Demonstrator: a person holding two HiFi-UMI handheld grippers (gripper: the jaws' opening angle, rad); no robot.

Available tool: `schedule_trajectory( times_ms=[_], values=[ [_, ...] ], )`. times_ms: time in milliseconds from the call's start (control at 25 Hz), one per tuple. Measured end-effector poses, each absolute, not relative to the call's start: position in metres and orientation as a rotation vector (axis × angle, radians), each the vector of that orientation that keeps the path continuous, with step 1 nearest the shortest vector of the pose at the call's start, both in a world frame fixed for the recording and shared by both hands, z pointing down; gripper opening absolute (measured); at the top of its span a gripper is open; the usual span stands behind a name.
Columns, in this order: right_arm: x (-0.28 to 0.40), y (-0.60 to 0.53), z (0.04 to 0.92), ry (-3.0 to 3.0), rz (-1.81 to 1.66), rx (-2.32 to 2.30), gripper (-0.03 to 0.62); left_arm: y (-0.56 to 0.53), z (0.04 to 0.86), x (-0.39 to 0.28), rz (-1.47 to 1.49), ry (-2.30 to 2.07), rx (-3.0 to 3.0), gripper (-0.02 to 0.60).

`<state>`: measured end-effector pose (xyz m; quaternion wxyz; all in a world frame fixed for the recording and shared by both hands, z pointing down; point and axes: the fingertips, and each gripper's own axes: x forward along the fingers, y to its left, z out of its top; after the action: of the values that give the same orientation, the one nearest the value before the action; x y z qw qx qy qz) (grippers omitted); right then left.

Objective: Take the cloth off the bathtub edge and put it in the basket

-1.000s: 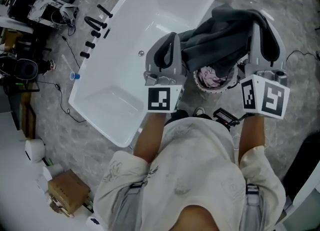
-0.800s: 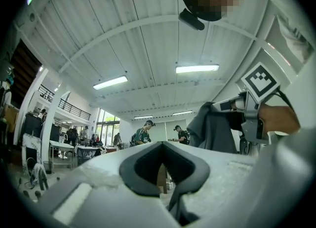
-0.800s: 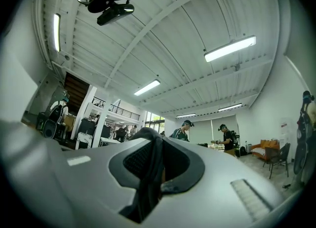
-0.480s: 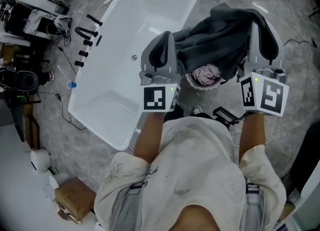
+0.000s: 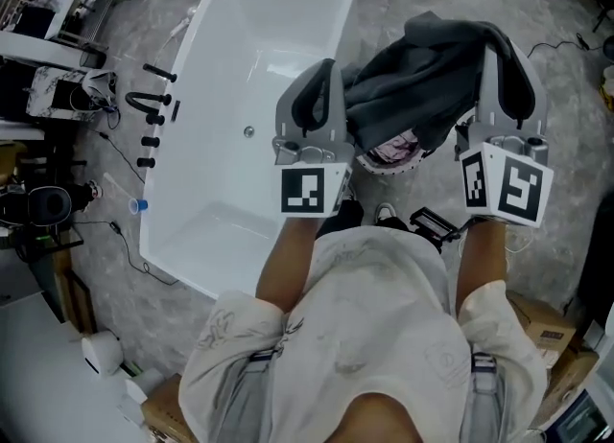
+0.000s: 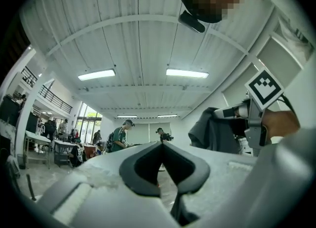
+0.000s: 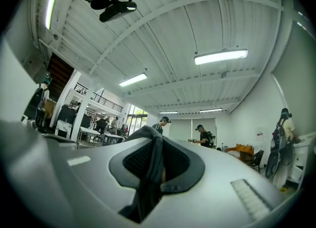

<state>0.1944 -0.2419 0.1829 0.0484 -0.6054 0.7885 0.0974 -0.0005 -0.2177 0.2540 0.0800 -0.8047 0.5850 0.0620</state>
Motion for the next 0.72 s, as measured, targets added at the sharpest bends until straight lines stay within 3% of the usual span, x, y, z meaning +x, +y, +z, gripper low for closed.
schedule_trajectory(
  times_ms=[720],
  values=[
    [0.252, -0.251, 0.171, 2.178, 0.376, -2.217, 0.043, -0.272, 0.252, 0.053, 0.241, 1.418, -2.659, 0.000]
  ],
)
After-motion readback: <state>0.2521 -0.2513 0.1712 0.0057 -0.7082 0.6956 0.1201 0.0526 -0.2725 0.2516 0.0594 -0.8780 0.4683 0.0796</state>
